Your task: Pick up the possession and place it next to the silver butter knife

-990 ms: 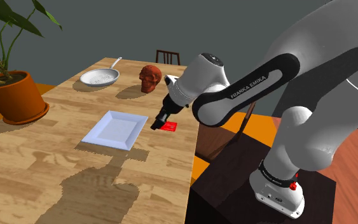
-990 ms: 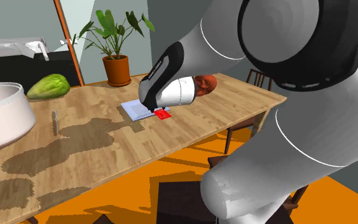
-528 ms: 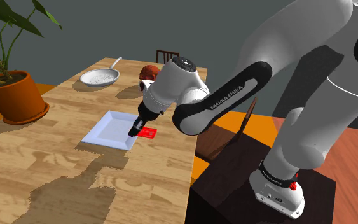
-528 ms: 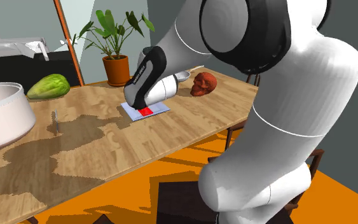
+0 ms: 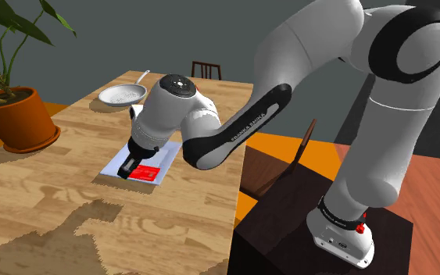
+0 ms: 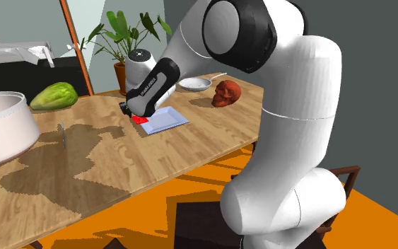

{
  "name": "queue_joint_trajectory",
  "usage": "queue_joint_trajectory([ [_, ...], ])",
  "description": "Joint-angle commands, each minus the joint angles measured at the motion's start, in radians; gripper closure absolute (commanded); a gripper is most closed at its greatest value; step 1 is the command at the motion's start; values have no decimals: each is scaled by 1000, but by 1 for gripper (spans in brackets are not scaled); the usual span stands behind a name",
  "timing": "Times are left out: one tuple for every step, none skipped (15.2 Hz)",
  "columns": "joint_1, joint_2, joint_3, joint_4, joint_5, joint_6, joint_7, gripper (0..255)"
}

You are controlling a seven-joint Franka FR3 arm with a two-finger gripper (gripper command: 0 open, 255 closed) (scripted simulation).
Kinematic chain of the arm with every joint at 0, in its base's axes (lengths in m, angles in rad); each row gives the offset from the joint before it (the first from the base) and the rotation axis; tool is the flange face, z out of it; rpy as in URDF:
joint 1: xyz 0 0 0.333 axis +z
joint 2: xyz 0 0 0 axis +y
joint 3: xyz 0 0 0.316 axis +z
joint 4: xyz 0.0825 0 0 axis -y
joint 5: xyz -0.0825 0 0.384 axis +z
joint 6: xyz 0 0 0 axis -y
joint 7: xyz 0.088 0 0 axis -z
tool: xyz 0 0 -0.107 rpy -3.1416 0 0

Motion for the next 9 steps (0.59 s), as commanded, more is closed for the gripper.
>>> queue_joint_trajectory([
  [44, 71, -15, 96, -69, -45, 62, 255],
  [67, 107, -23, 145, -92, -67, 83, 255],
  [91, 142, -31, 195, -112, -90, 100, 255],
  [114, 178, -38, 246, -128, -113, 113, 255],
  [137, 214, -44, 298, -142, -137, 124, 255],
  [160, 251, -50, 352, -154, -160, 131, 255],
  [183, 288, -55, 408, -163, -185, 136, 255],
  [205, 326, -60, 465, -171, -210, 139, 255],
  [228, 364, -65, 525, -177, -236, 139, 255],
])
